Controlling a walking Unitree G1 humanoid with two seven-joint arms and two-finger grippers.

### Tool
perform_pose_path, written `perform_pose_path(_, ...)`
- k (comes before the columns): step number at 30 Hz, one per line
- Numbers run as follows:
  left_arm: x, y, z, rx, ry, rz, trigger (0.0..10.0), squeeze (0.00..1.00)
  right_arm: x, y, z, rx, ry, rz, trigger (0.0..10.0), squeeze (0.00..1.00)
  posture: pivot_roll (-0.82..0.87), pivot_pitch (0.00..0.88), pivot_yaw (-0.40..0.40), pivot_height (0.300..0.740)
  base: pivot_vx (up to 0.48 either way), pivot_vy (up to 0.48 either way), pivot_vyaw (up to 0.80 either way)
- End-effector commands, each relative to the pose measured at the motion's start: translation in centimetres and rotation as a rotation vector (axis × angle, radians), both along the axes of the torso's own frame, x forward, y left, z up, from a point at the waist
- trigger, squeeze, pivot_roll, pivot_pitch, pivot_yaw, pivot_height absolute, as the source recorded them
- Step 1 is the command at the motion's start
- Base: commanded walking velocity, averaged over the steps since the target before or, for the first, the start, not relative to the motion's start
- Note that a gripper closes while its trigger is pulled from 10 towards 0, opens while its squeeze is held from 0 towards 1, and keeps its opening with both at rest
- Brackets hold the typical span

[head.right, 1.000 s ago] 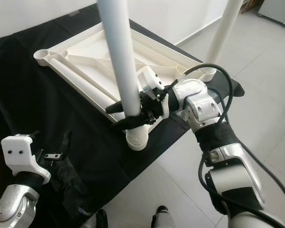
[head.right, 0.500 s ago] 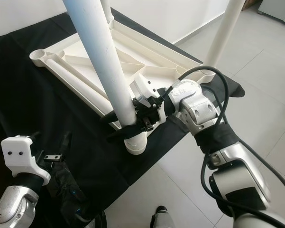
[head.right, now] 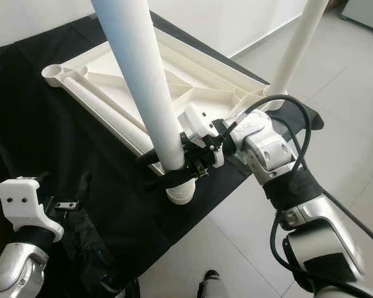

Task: Building children table

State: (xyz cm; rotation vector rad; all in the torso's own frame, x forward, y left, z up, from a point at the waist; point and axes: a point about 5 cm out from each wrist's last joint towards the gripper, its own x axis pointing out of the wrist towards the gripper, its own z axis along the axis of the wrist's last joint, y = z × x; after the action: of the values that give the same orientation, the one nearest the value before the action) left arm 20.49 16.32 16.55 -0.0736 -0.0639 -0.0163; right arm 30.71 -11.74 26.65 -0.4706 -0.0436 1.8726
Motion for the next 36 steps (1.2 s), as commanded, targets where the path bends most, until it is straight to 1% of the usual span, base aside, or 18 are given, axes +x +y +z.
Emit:
perform_pose_path(1,-0.3,0.2,-0.1,0.012,0.014,0.007,10.0,0.00,-0.4,0.1,-3.1,-0.082,0.127,0.021,10.0,0.00,0.05,0.274,0.046,0.740,0.000,0.000,0.00)
perform_pose_path(3,-0.3,0.3,-0.1,0.012,0.014,0.007,10.0,0.00,-0.5,0.0,-3.3,-0.075,0.140,0.015,10.0,0.00,0.04,0.274,0.045,0.740,0.000,0.000,0.00)
perform_pose_path(4,-0.2,0.3,-0.1,0.013,0.012,0.008,10.0,0.00,-0.8,-0.6,-3.9,-0.017,0.188,-0.042,10.0,0.00,0.04,0.271,0.047,0.740,0.000,0.000,0.00)
perform_pose_path(5,-0.2,0.3,-0.1,0.013,0.012,0.008,10.0,0.00,-0.8,-0.6,-3.9,-0.017,0.188,-0.042,10.0,0.00,0.04,0.271,0.047,0.740,0.000,0.000,0.00)
perform_pose_path(7,-0.1,0.3,0.0,0.013,0.008,0.009,10.0,0.00,-1.1,-1.4,-4.6,0.056,0.252,-0.122,10.0,0.00,0.03,0.269,0.047,0.740,0.000,0.000,0.00)
perform_pose_path(8,0.0,0.3,0.0,0.013,0.007,0.009,10.0,0.00,-1.2,-1.6,-4.8,0.071,0.268,-0.144,10.0,0.00,0.03,0.269,0.046,0.740,0.000,0.000,0.00)
perform_pose_path(10,0.0,0.3,0.0,0.013,0.007,0.009,10.0,0.00,-1.2,-1.6,-4.8,0.071,0.268,-0.144,10.0,0.00,0.03,0.269,0.046,0.740,0.000,0.000,0.00)
perform_pose_path(17,0.1,0.3,0.0,0.013,0.007,0.010,10.0,0.00,-0.7,-1.8,-4.9,0.098,0.273,-0.223,10.0,0.00,0.03,0.266,0.046,0.740,0.000,0.000,0.00)
perform_pose_path(24,0.1,0.3,0.0,0.011,0.007,0.011,10.0,0.00,-0.4,-1.6,-5.1,0.078,0.227,-0.284,10.0,0.00,0.03,0.265,0.044,0.740,0.000,0.000,0.00)
perform_pose_path(25,0.1,0.3,-0.1,0.009,0.007,0.013,10.0,0.00,-0.2,-1.2,-5.4,0.048,0.194,-0.352,10.0,0.00,0.03,0.266,0.047,0.740,0.000,0.000,0.00)
perform_pose_path(27,0.1,0.3,-0.1,0.009,0.007,0.013,10.0,0.00,-0.2,-1.2,-5.4,0.048,0.194,-0.352,10.0,0.00,0.03,0.266,0.047,0.740,0.000,0.000,0.00)
perform_pose_path(28,0.1,0.4,-0.1,0.007,0.008,0.012,10.0,0.00,0.2,-0.9,-5.6,0.029,0.181,-0.422,10.0,0.00,0.03,0.266,0.047,0.740,0.000,0.000,0.00)
perform_pose_path(29,0.1,0.4,-0.1,0.007,0.008,0.012,10.0,0.00,0.2,-0.9,-5.6,0.029,0.181,-0.422,10.0,0.00,0.03,0.266,0.047,0.740,0.000,0.000,0.00)
perform_pose_path(30,0.1,0.4,-0.1,0.006,0.008,0.012,10.0,0.00,0.4,-0.7,-5.8,0.017,0.172,-0.471,10.0,0.00,0.03,0.266,0.047,0.740,0.000,0.000,0.00)
perform_pose_path(31,0.1,0.4,-0.1,0.006,0.008,0.012,10.0,0.00,0.4,-0.7,-5.8,0.017,0.172,-0.471,10.0,0.00,0.03,0.266,0.047,0.740,0.000,0.000,0.00)
perform_pose_path(33,0.1,0.5,-0.1,0.002,0.009,0.014,10.0,0.00,1.1,0.1,-6.5,0.006,0.184,-0.654,10.0,0.00,0.02,0.266,0.044,0.740,0.000,0.000,0.00)
perform_pose_path(35,0.1,0.5,-0.1,0.002,0.009,0.014,10.0,0.00,1.1,0.1,-6.5,0.006,0.184,-0.654,10.0,0.00,0.02,0.266,0.044,0.740,0.000,0.000,0.00)
perform_pose_path(36,0.1,0.5,-0.1,-0.001,0.010,0.017,10.0,0.00,1.4,0.6,-6.9,0.025,0.194,-0.776,10.0,0.00,0.02,0.265,0.041,0.740,0.000,0.000,0.00)
